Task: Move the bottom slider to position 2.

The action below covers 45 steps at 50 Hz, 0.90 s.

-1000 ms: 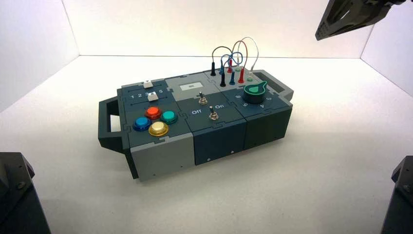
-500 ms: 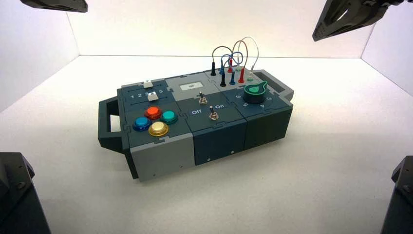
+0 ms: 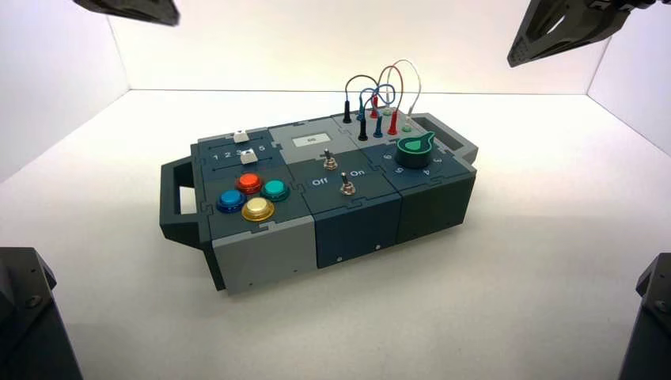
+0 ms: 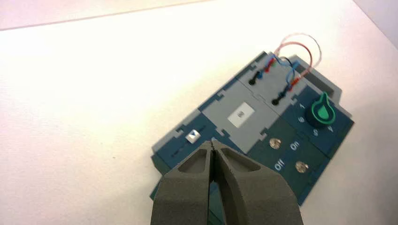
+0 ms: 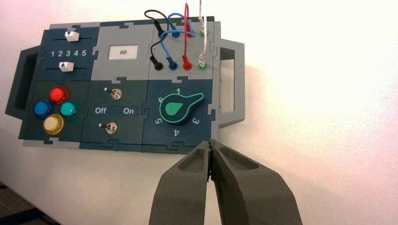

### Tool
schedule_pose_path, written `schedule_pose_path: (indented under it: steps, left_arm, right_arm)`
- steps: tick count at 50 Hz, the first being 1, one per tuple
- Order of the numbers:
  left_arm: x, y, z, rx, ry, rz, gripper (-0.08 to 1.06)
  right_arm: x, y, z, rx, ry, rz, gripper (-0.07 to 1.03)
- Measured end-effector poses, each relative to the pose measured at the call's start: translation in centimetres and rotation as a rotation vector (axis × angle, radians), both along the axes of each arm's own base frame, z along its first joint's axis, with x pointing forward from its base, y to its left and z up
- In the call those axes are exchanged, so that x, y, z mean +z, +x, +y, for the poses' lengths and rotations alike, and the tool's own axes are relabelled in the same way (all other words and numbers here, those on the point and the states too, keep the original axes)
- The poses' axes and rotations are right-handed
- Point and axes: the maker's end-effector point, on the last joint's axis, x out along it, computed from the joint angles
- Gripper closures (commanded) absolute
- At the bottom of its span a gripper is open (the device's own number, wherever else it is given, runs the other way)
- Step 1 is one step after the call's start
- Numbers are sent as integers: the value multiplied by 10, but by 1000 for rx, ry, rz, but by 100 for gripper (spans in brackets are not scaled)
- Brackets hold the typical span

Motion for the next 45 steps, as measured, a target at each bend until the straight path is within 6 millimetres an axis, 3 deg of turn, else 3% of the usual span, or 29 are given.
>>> schedule_pose_path:
  steps: [18, 45]
  left_arm:
    - [-34, 1, -28, -95, 89, 159, 101]
    - [-83, 24, -59, -141, 203, 340, 101]
  right_arm:
    - [0, 0, 0, 0, -1, -1, 99]
    - [-2, 0, 0, 2, -3, 7, 99]
